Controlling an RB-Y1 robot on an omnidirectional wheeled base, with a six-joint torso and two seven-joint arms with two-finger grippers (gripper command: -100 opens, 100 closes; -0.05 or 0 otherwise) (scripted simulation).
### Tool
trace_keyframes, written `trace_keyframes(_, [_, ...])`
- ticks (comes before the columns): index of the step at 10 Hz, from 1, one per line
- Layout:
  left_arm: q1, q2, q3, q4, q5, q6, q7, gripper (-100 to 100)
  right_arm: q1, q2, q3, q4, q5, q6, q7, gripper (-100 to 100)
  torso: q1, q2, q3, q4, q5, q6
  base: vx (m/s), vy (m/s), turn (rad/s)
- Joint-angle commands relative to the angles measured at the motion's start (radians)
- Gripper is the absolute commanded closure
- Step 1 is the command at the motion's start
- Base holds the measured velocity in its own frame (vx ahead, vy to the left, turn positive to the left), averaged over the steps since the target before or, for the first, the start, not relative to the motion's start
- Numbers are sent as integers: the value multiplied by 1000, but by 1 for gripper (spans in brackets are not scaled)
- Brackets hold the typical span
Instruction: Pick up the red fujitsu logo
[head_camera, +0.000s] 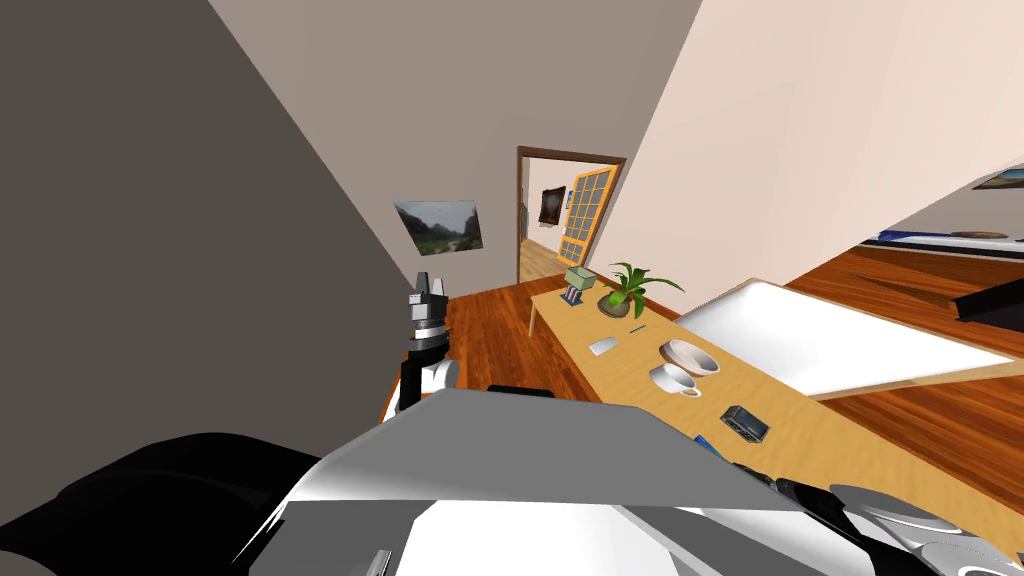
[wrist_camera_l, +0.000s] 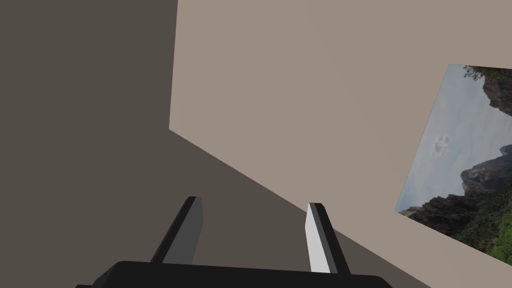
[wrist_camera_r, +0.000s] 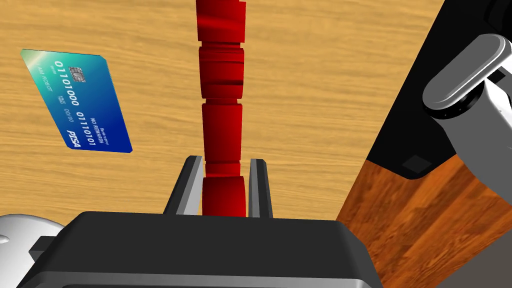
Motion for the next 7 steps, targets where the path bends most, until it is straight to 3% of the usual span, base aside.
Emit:
trace_keyframes(1, [0, 0, 0, 0, 0, 0, 0, 0, 0, -16, 2, -25, 6, 13, 6, 100, 0, 0, 0, 0, 0, 0, 81, 5, -287])
trace_keyframes(6, [0, 0, 0, 0, 0, 0, 0, 0, -13, -97, 19, -118, 43, -7, 61, 100, 1, -11, -7, -3, -1, 1, 143, 33, -334])
trace_keyframes(7, [0, 0, 0, 0, 0, 0, 0, 0, -6, -93, 16, -119, 36, 4, 45, 100, 1, -11, -7, -4, -1, 1, 69, 24, -95])
